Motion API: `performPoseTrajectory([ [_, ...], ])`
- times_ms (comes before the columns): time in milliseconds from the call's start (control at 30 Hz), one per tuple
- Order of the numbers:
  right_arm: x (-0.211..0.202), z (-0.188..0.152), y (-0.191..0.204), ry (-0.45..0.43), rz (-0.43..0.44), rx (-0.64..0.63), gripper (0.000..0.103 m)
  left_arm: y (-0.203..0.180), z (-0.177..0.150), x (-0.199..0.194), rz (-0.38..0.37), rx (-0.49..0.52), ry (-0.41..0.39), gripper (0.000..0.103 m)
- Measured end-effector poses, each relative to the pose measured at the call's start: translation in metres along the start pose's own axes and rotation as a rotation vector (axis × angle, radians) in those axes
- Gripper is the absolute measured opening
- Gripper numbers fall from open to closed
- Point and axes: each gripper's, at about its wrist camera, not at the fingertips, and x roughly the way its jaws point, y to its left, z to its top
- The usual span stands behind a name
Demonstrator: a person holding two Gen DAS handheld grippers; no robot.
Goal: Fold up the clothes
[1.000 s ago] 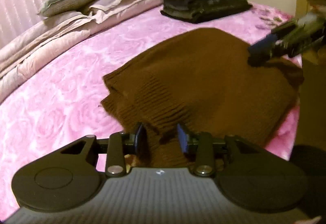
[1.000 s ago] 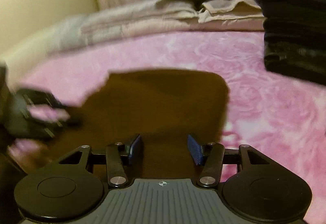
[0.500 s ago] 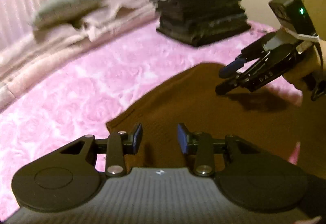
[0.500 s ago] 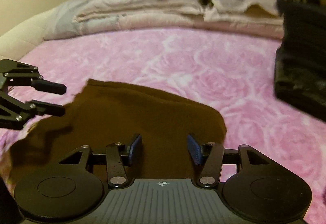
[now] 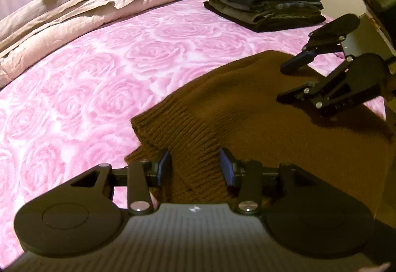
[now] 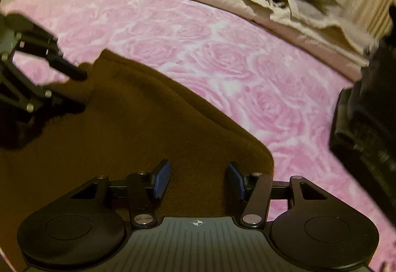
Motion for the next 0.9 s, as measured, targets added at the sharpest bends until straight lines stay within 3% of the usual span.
performPoseTrajectory([
  [167, -0.015, -0.006, 0.026, -0.021, -0.097, -0.109, 0.054, -0.006, 0.000, -0.001, 0.027, 0.013, 0.000, 0.041],
  [300, -0.030, -0.015, 0.044, 0.012, -0.134, -0.176, 0.054, -0.007, -0.001, -0.001, 0.036, 0.013, -0.001, 0.041],
  [633, -0.034, -0.028, 0.072, 0.090, -0.165, -0.279, 0.054, -0.014, 0.001, -0.007, 0.067, 0.034, -0.024, 0.041],
  [900, -0.028, -0.028, 0.079, 0.118, -0.187, -0.339, 0.054, -0.015, -0.003, -0.051, 0.064, -0.006, -0.112, 0.037],
])
